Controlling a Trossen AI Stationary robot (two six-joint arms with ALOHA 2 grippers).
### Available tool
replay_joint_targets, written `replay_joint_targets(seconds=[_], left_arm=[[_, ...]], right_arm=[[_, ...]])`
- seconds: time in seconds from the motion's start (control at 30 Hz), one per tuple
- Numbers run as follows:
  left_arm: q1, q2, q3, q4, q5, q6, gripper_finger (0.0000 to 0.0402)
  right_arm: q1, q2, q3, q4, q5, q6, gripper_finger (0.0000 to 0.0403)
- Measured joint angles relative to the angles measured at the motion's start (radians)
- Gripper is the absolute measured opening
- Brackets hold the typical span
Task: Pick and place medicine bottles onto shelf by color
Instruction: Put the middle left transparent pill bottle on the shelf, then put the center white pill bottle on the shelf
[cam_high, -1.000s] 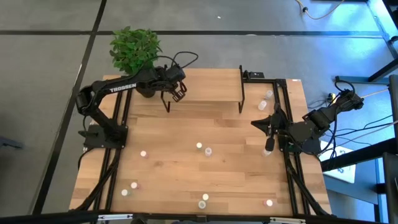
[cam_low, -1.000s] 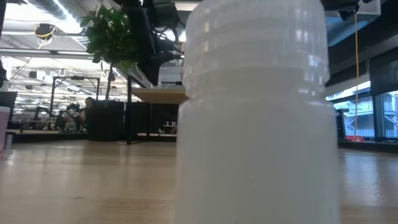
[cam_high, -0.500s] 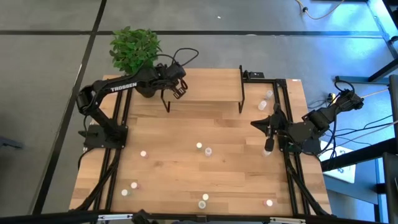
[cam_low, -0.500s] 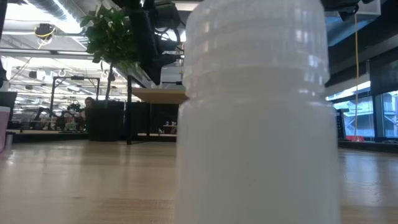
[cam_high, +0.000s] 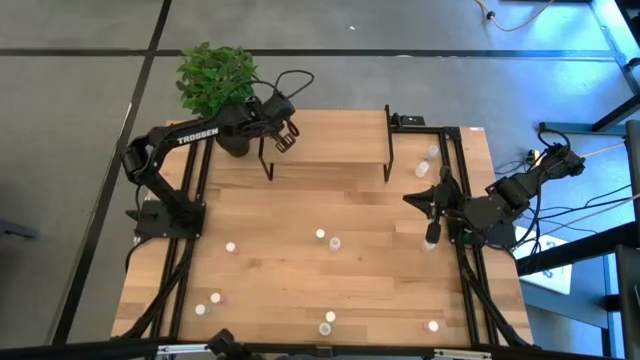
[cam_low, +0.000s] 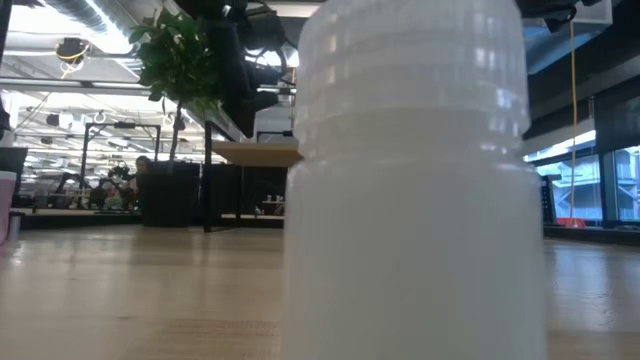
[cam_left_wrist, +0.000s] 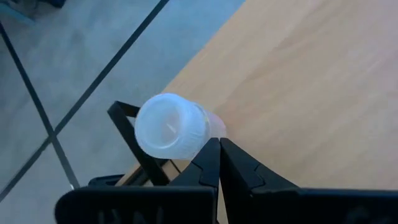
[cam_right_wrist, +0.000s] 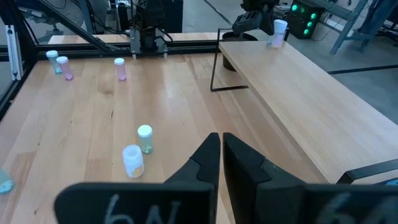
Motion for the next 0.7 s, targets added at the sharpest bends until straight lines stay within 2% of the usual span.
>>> replay_joint_targets(seconds=[0.33,0.7], left_arm=[[-0.122,-0.006,0.0,-0.006,0.003,-0.035,0.0],[-0.47,-0.015,0.0,-0.04,0.014,-0.321,0.0]], right_arm=[[0.0,0.0,0.0,0.0,0.015,0.003,0.0023],[0.0,0.0,0.0,0.001,0.008,0.028,0.0023]])
